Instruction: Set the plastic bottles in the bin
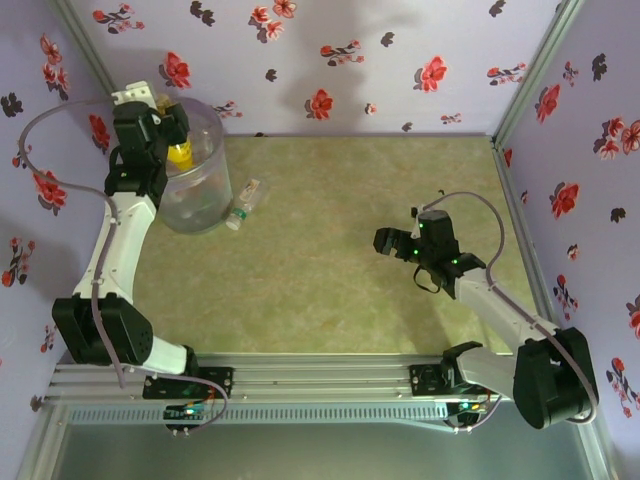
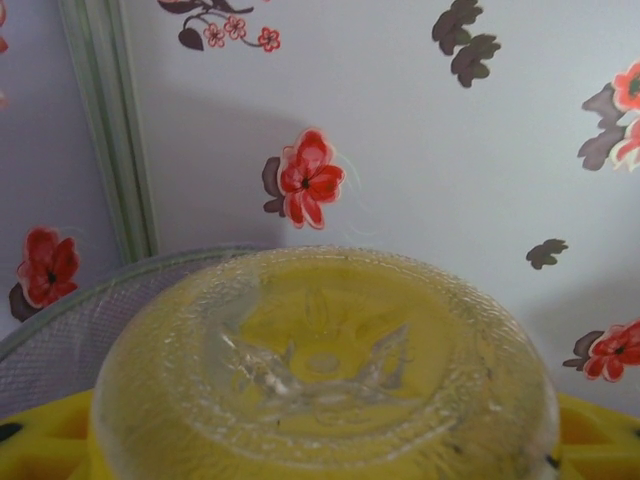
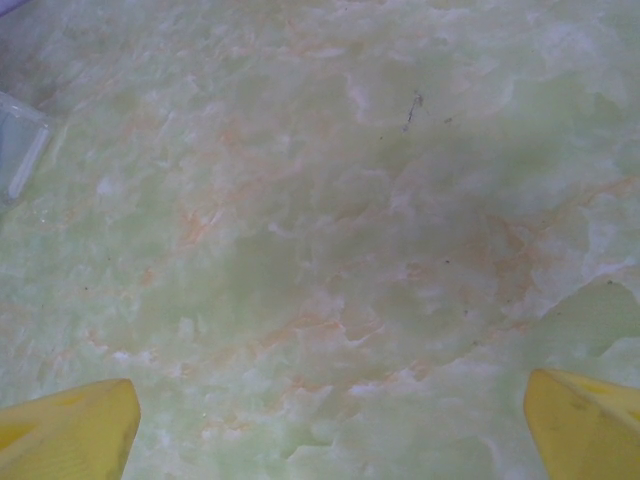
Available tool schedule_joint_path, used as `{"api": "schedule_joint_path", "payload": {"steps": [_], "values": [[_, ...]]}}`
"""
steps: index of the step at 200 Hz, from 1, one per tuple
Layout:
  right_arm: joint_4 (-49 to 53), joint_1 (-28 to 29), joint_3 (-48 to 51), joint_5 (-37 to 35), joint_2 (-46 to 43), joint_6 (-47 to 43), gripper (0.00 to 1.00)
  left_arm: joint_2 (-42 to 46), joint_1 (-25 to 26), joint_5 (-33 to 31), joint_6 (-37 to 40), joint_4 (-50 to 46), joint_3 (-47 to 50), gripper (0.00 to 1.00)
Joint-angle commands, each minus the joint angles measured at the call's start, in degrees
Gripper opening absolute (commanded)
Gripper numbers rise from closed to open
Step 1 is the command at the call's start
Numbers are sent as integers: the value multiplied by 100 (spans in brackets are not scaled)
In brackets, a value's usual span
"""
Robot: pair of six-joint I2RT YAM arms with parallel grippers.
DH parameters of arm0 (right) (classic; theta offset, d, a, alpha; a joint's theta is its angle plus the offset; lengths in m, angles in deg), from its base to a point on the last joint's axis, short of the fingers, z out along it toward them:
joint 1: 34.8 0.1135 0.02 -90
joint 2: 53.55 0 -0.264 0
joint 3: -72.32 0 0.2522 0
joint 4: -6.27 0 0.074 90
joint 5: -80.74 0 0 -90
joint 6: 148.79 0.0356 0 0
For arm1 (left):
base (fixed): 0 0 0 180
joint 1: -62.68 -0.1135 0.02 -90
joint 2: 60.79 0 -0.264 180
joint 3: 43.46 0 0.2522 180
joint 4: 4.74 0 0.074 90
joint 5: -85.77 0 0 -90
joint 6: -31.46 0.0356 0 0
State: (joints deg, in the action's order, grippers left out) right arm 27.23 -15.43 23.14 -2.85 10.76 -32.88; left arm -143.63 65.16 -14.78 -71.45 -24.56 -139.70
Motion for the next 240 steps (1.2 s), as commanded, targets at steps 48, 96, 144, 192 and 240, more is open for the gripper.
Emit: {"api": "schedule_joint_path", "payload": {"steps": [48,96,144,192,240], "values": [[-103,-37,-107,-24,46,-69,99,-221,-72,185,132,-636,246,0],[-140,-39,-122,-2,103,-51,99,-440,-79,235,148,-549,564,0],[-129,-35,-124,-27,105,-73,99,-682,-86,254,87,-501,681,0],[-130,-39,-140,-35,125,-106,99,-631,-81,277,84,-572,650,28],[-252,-39,-154,43,241,-56,99,-425,-81,373,220,-1050,-24,75]]}}
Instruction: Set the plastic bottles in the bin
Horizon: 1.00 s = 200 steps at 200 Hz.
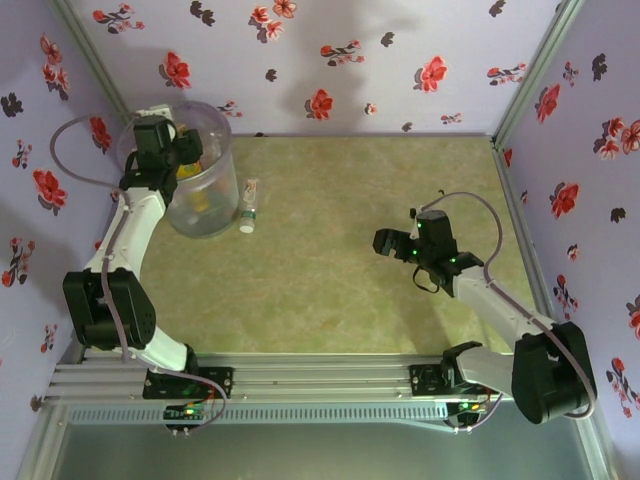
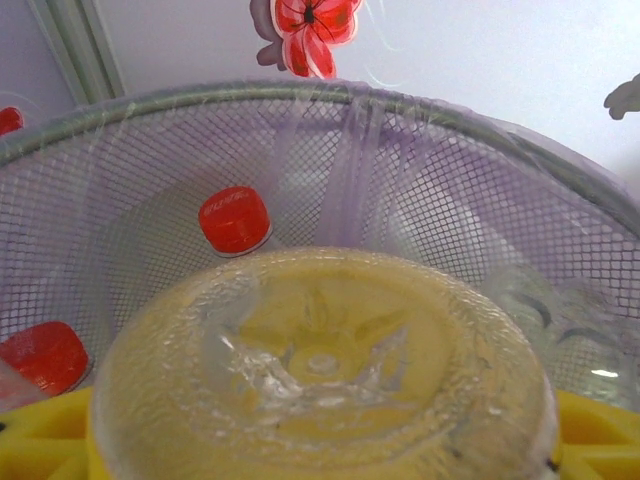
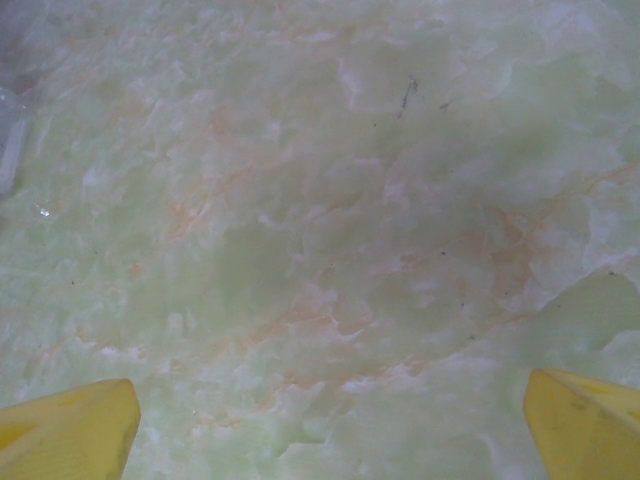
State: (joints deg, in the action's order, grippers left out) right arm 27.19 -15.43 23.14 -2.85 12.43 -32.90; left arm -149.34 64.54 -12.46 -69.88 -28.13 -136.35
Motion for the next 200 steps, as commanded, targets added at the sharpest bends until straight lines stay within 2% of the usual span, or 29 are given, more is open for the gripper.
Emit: {"api": "schedule_joint_path", "payload": {"steps": [1,44,114,151,200], "values": [[-249,-39,-156,48,78,-52,99,150,-20,144,70,-705,-376,75],[-282,-30,-183,81,120,-48,99,243,-20,264,181,-1128,-1017,99],[-259,-30,-168,71,106,-31,99,607,146,459,195,-1512,-1271,97],[-275,-30,-219,63,161,-5,99,1031,884,300,410,-1885,-1241,91],[-298,-30,-184,-39,149,87,99,1673,2392,-773,86,-2114,-153,85]]}}
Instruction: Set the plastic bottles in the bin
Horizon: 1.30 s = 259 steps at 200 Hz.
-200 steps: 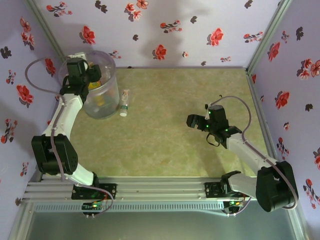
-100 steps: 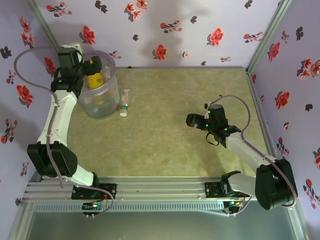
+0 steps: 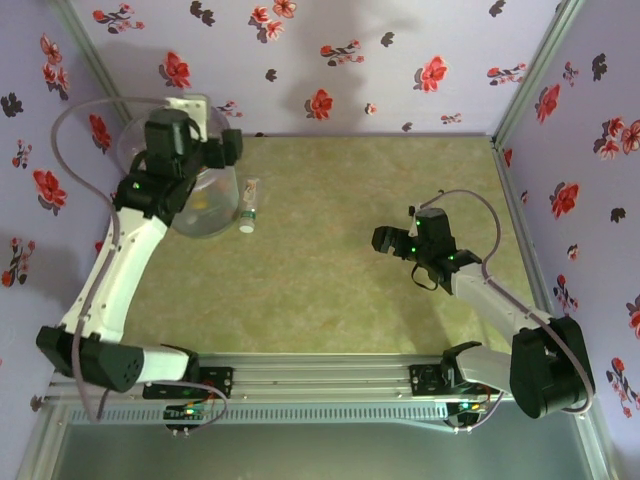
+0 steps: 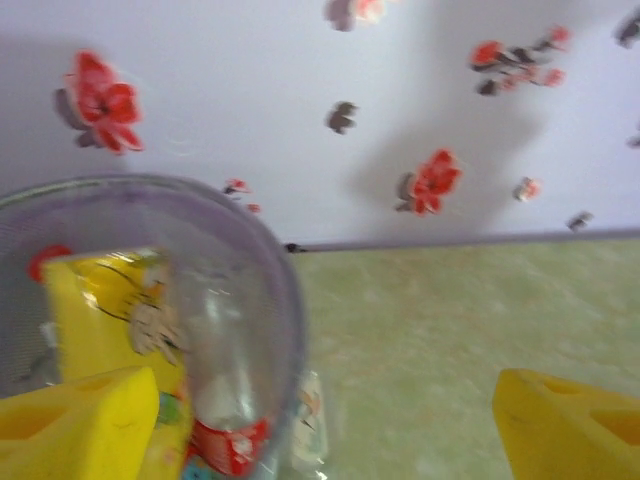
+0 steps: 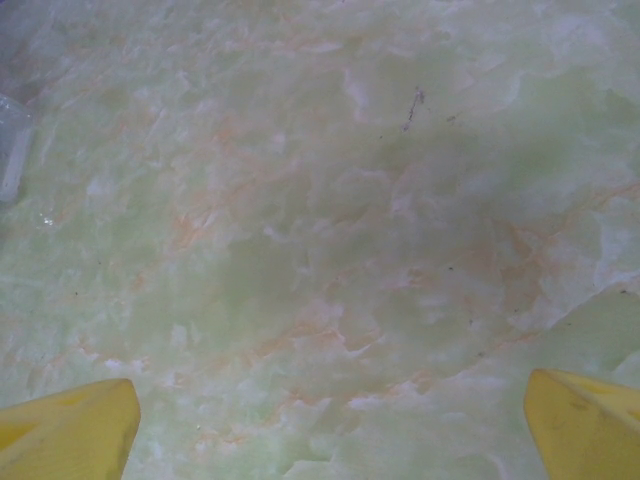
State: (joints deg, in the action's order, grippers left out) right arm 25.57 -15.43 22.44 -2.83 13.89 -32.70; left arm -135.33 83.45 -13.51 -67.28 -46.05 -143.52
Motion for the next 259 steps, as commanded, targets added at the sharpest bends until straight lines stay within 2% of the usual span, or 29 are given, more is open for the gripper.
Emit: {"api": "schedule_joint_path", "payload": {"steps": [1,33,63,79,93,115,150,220,259], "values": [[-134,-30,-114,-44,4,65,99,277,530,-696,-195,-330,589,85],[-146,-29,-119,-73,40,19,99,44,1328,-1130,-809,-795,1158,83],[-262,-29,-128,-33,71,97,99,-536,1592,-1098,-1432,-398,1937,83],[-258,-29,-110,-12,21,108,99,-815,1574,-1162,-1635,93,2315,83],[-171,-30,-107,-40,-40,58,99,-1141,1517,-1459,-1730,336,2444,84],[-60,-30,-52,-116,-168,-16,99,-1724,1467,-1787,-1745,605,2417,86],[-28,-28,48,-161,-293,-16,99,-2473,1211,-1893,-1670,1246,2373,87],[80,-31,65,-239,-366,-126,99,-3333,914,-2149,-1298,1446,1859,88],[163,-31,-59,-223,-263,-174,99,-3517,678,-2094,-1412,1577,1895,79]]}}
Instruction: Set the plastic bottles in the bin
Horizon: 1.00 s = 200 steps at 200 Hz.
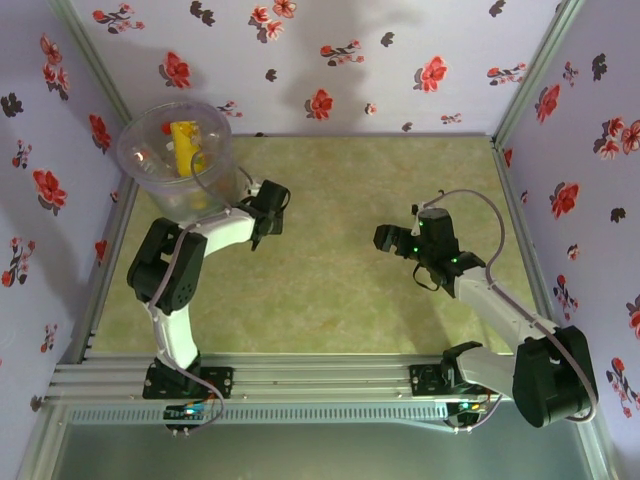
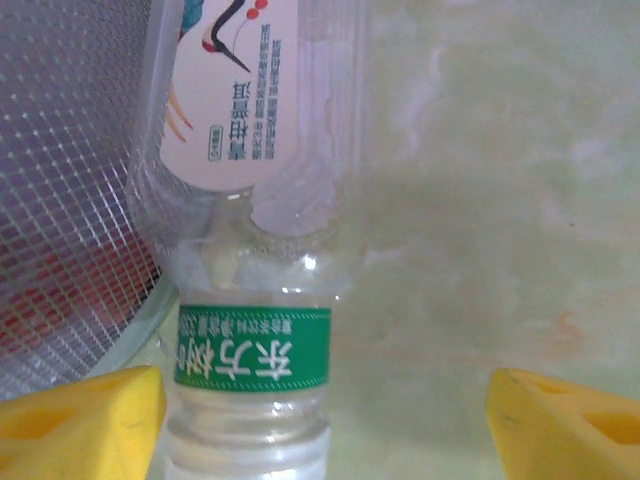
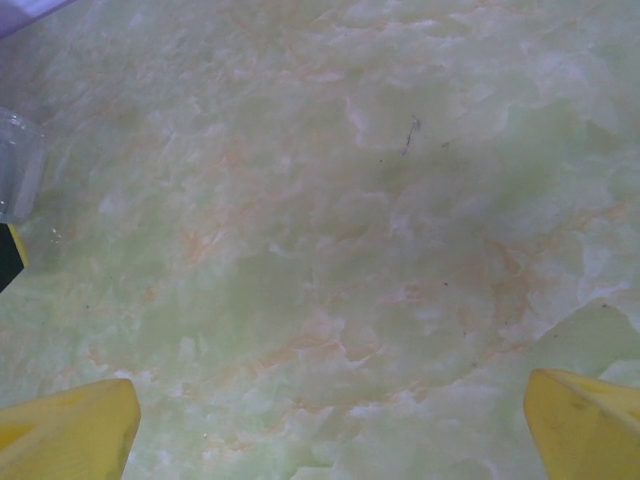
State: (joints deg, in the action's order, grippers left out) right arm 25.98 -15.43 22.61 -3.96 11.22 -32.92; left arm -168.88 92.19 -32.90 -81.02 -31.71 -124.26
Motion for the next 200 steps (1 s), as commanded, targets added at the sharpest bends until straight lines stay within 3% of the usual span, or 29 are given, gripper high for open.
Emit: {"api": "schedule_joint_path", "payload": {"steps": [1,56,94,135,200], "values": [[128,-31,-78,-104,11,-152,99,-169,-199,-152,-37,143,-29,79],[86,-31,-46,-118,55,-144,99,-185,-209,-100,28,126,-31,59],[-12,-32,-57,-51,97,-100,99,-24,73,20,-35,-13,37,51],[13,-35,-102,-69,200,-179,99,472,495,239,-415,-214,421,49],[-99,-30,-103,17,288,-74,99,1620,1477,781,-1808,-941,1211,51]]}}
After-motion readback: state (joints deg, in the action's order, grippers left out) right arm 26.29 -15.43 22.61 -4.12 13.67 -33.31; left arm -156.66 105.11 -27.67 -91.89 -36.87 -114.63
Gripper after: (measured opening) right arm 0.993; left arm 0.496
